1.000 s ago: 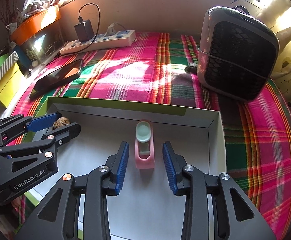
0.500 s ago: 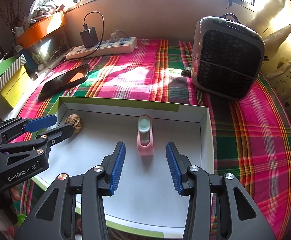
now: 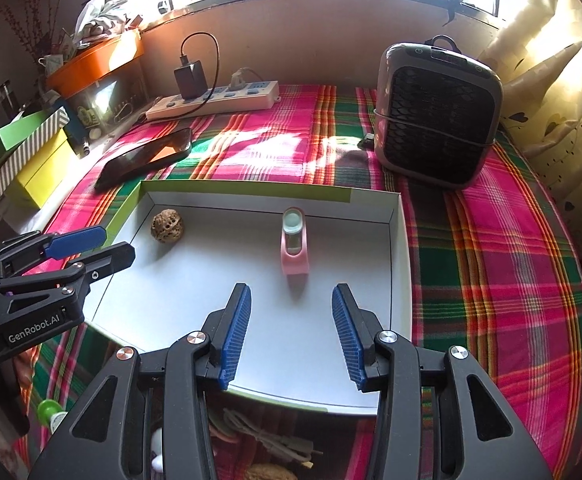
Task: Organize objects
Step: 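Withdraw both open tools from the tray back toward the remaining objects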
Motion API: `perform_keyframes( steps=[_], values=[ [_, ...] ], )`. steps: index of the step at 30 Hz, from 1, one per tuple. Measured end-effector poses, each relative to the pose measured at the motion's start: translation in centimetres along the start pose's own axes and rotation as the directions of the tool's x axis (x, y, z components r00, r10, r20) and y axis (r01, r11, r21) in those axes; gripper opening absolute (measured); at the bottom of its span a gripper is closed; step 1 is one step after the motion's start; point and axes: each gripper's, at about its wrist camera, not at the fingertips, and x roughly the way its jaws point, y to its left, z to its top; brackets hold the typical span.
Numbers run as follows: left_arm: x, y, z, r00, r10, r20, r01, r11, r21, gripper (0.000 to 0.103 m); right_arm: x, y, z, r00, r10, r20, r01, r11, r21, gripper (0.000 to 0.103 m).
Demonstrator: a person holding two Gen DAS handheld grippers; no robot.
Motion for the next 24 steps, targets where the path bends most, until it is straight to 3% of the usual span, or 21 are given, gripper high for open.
perform_keyframes(
  steps=[11,15,24],
  values=[
    [-3.2,0.4,-2.2,0.999,-0.004,0.046,0.004,1.000,-0.005,0.046,-2.4,-0.2,-2.3,0.999,0.004,0.033,-0.003,1.000,-0.006,0.044],
    [-4.3,0.2,-3.6,0.997,0.032,0.067,-0.034,0.999,0.024,0.046,-3.2,-0.3,-3.4,0.999,0.002,0.048,-0.002,1.000,0.002,0.044],
    [-6.0,1.0,-7.1,0.998,0.014,0.056,-0.013,1.000,-0.016,0.046,-4.9,-0.4,-5.5,0.997,-0.018,0.080,0.018,1.000,0.006,0.044]
  ],
)
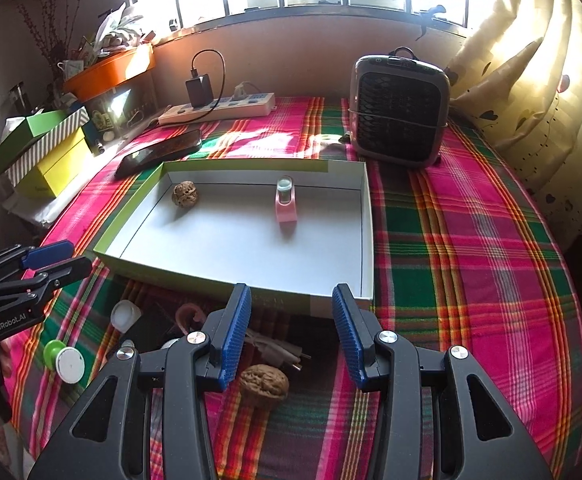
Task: Organize objects
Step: 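Withdraw both open tools from the tray back toward the remaining objects, then grasp the green-and-white spool with the left tool while the right tool grasps the second walnut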
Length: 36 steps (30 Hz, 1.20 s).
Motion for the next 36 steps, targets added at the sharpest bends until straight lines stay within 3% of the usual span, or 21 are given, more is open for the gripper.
perform_keyframes(
  steps=[19,30,36],
  values=[
    [-3.1,0.5,-5.8,1.000,-0.021,-0.004,0.021,0.997,-0.070,0.051,-1.0,-0.4,-4.2,1.000,-0.006,-0.015,0.006,1.000,0.030,0.052],
    [-4.1,-0.4,-6.8,1.000,0.011,0.008,-0.010,0.999,-0.049,0.055,0.3,0.4,-5.1,0.998,0.005,-0.055,-0.004,1.000,0.010,0.055],
    [-4.4,-0.5,-6.9,1.000,-0.006,0.011,0.007,0.999,-0.048,0.056,0.6,0.6,-5.2,0.998,0.005,-0.062,-0.004,1.000,0.005,0.058]
  ],
)
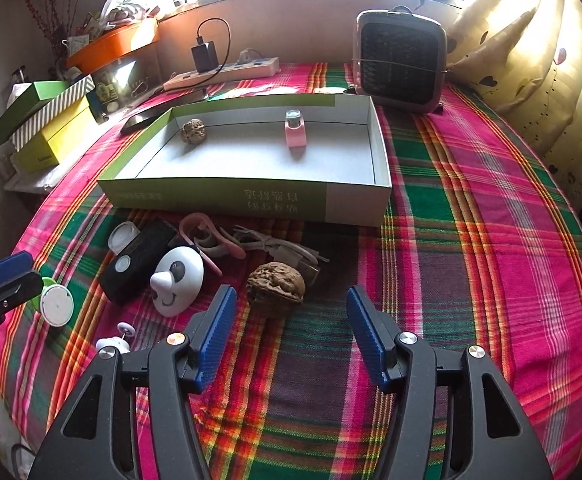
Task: Organize objects
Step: 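Grasp the green-and-white spool with the left tool while the right tool grasps the second walnut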
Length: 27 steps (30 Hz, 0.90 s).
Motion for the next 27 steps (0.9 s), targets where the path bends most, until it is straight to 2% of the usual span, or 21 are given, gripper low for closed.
perform_keyframes(
  steps=[5,21,27],
  values=[
    [0.4,-0.6,-0.5,1.000,-0.018,-0.026,0.018,1.000,0.012,0.056,0.3,0.2,0.0,1.000,-0.005,-0.008,0.005,1.000,-0.002,0.058],
    [2.5,0.0,-1.2,0.997,0.002,-0.082,-0.005,0.999,-0.036,0.056,0.6,0.2,0.3,0.999,-0.040,-0.004,0.040,0.999,0.006,0.058],
    [2.7,0.0,-1.2,0.997,0.004,-0.074,-0.006,0.999,-0.032,0.056,0.6,0.0,0.4,0.999,-0.053,-0.004,0.053,0.998,0.016,0.058]
  ],
)
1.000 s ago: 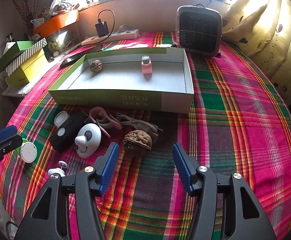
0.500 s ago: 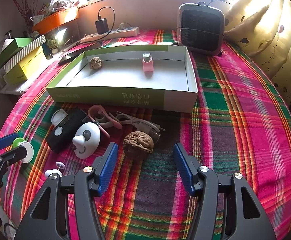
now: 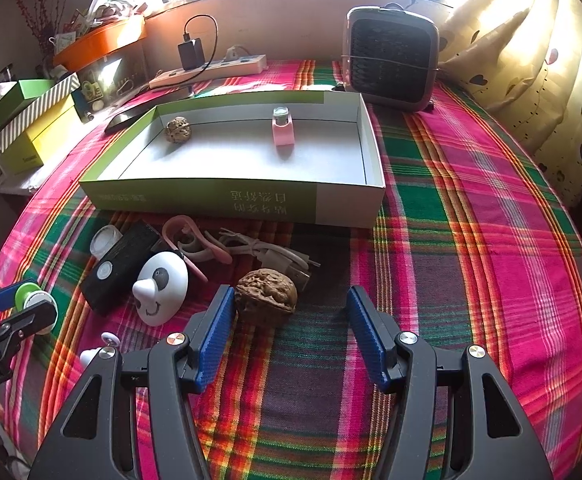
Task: Organize objects
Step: 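Grasp the green-and-white spool with the left tool while the right tool grasps the second walnut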
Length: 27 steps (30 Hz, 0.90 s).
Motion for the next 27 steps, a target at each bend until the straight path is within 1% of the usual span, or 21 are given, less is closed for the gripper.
perform_keyframes(
  steps=[4,8,12,15,19,21,22,24,25,27],
  values=[
    [0.08,-0.01,0.09,1.000,0.010,0.001,-0.010,1.000,0.006,0.056,0.03,0.09,0.05,1.000,-0.006,-0.001,0.006,1.000,-0.003,0.058],
    [0.07,0.12,0.17,1.000,0.003,0.002,-0.003,1.000,-0.007,0.055,-0.04,0.04,0.02,1.000,-0.003,0.002,0.003,1.000,0.003,0.058],
    [0.07,0.16,0.13,1.000,0.006,0.007,-0.006,1.000,-0.014,0.054,-0.11,0.08,-0.02,1.000,0.003,0.005,-0.003,1.000,0.003,0.050],
    [0.06,0.20,0.12,1.000,0.015,0.009,-0.015,1.000,-0.013,0.049,-0.12,0.10,-0.04,1.000,0.003,0.006,-0.003,1.000,0.002,0.047],
    [0.04,0.49,0.16,1.000,0.018,0.012,-0.017,0.999,-0.027,0.041,-0.15,0.02,-0.01,1.000,0.006,0.008,-0.006,1.000,0.008,0.040],
    [0.03,0.50,0.18,1.000,0.018,0.013,-0.018,1.000,-0.025,0.038,-0.17,0.03,0.01,1.000,0.010,0.009,-0.010,1.000,0.009,0.036],
    [0.04,0.52,0.19,1.000,0.021,0.014,-0.021,0.999,-0.024,0.037,-0.18,0.08,0.00,1.000,0.011,0.010,-0.011,1.000,0.007,0.033],
    [0.04,0.52,0.19,1.000,0.020,0.015,-0.020,1.000,-0.022,0.035,-0.20,0.12,-0.02,1.000,0.010,0.010,-0.010,1.000,0.005,0.032],
    [0.02,0.52,0.20,1.000,0.017,0.016,-0.017,1.000,-0.021,0.031,-0.21,0.13,-0.03,1.000,0.011,0.010,-0.011,1.000,0.006,0.032],
    [0.02,0.47,0.18,1.000,0.020,0.018,-0.019,1.000,-0.017,0.031,-0.21,0.15,-0.04,1.000,0.012,0.010,-0.012,1.000,0.007,0.032]
  ],
)
